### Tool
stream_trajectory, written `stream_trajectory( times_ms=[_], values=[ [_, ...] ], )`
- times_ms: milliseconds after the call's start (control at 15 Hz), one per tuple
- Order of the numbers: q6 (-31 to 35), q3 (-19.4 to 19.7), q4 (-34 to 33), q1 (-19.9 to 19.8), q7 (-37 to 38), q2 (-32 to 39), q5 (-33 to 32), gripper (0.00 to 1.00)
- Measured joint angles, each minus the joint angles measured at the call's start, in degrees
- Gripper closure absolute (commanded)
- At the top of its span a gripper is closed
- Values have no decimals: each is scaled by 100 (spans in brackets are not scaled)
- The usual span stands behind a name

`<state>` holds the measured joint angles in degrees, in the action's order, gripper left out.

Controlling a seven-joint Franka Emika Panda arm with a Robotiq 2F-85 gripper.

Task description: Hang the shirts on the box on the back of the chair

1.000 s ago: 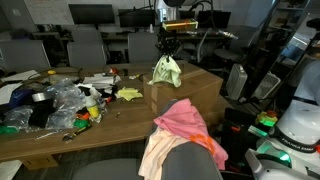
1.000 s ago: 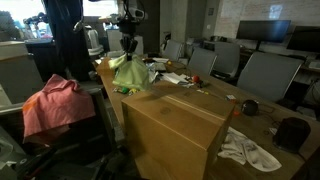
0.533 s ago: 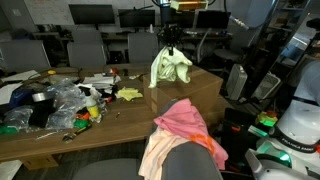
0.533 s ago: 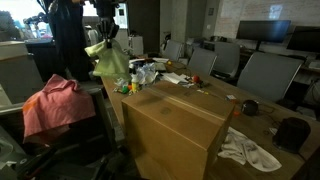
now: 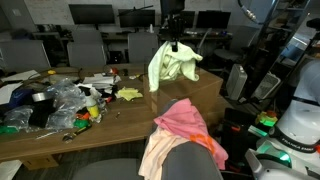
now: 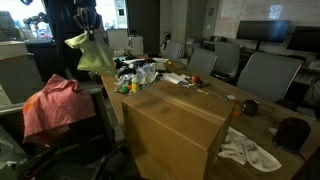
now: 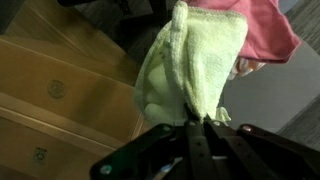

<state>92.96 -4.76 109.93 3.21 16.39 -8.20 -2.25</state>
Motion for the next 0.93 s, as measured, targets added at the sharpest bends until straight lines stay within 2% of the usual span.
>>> stream_trajectory(
  times_ms=[533, 933],
  values=[
    [-988, -161, 2, 375, -1693, -314, 283, 99],
    [-1449, -270, 14, 551, -2380, -331, 350, 99]
  ],
)
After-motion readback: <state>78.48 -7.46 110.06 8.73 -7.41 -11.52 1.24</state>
